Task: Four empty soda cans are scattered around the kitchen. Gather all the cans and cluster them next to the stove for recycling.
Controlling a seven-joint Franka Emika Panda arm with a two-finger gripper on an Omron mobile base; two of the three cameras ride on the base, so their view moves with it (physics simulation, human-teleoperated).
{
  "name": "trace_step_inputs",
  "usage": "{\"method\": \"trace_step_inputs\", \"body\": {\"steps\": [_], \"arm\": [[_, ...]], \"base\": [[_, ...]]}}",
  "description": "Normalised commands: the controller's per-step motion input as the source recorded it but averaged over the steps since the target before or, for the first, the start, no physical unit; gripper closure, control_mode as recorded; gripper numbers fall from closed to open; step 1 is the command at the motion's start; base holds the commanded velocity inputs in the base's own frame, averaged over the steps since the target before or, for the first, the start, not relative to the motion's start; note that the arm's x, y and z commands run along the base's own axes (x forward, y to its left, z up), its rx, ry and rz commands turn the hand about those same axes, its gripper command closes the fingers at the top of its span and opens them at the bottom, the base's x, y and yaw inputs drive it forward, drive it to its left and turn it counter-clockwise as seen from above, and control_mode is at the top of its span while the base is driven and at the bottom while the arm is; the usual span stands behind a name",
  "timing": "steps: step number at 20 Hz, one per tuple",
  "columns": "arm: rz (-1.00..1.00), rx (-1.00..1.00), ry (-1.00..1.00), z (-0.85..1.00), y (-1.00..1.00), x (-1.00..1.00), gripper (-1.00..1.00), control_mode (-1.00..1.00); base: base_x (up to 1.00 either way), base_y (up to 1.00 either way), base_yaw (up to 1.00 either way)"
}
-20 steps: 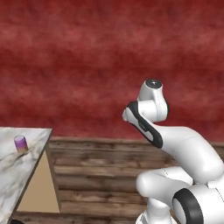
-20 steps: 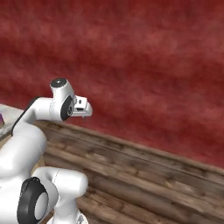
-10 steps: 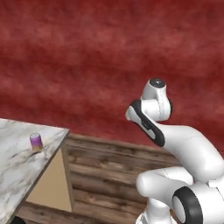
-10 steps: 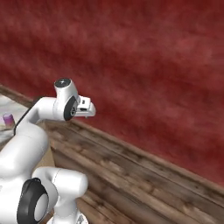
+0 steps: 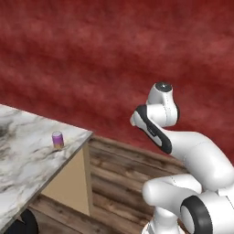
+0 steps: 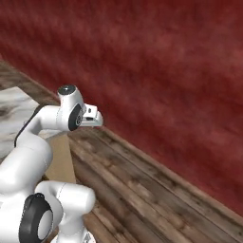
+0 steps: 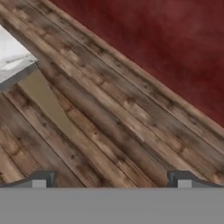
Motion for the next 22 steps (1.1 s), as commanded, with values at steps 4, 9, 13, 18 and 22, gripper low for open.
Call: {"method": "trace_step_inputs", "body": {"steps": [4,9,13,18,22], "arm": [[0.00,0.00,0.00,0.00,0.00,0.00,-1.00,1.00],[0.00,0.00,0.00,0.00,0.00,0.00,-1.00,1.00],[0.00,0.00,0.00,0.00,0.00,0.00,-1.00,1.00],[0.00,0.00,0.00,0.00,0.00,0.00,-1.00,1.00],[0.00,0.00,0.00,0.00,0.00,0.00,-1.00,1.00]], "base": [[0.33,-0.17,0.38],[0.30,-0.18,0.39],[0.31,-0.19,0.37],[0.49,-0.09,0.35],[0.45,-0.10,0.33]]}}
